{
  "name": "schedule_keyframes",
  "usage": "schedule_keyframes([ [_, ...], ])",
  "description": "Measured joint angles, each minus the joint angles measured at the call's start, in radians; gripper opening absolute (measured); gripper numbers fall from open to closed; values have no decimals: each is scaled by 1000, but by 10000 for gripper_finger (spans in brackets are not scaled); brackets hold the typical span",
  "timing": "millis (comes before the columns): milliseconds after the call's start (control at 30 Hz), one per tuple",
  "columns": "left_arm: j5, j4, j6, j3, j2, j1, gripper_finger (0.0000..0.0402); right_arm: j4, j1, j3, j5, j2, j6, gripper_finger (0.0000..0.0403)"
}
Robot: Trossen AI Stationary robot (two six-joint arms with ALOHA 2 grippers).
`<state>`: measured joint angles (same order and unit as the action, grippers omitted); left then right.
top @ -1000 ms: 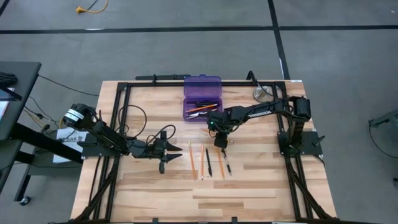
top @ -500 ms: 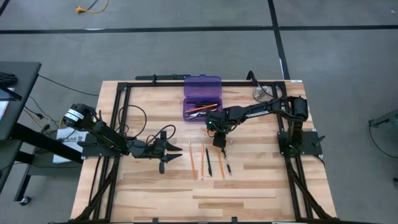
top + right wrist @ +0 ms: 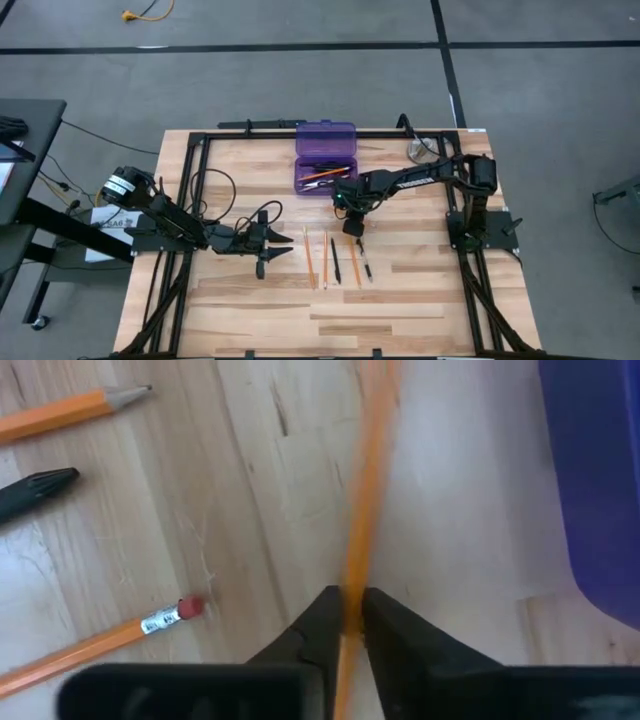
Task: Pick & place school supplies into a supply box
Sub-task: Put the orange pencil into the violet supply box
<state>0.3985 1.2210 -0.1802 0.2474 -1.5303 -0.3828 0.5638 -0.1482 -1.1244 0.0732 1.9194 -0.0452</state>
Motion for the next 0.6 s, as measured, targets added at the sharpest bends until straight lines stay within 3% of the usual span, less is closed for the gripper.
schedule_keyframes([
  [167,0,0,0,0,0,0,96,7,-1,0,1,0,0,7],
  [400,0,0,0,0,0,0,96,17,-6,-6,7,0,0,6],
  [600,0,-4,0,0,0,0,96,125,1,-76,7,7,1,7],
])
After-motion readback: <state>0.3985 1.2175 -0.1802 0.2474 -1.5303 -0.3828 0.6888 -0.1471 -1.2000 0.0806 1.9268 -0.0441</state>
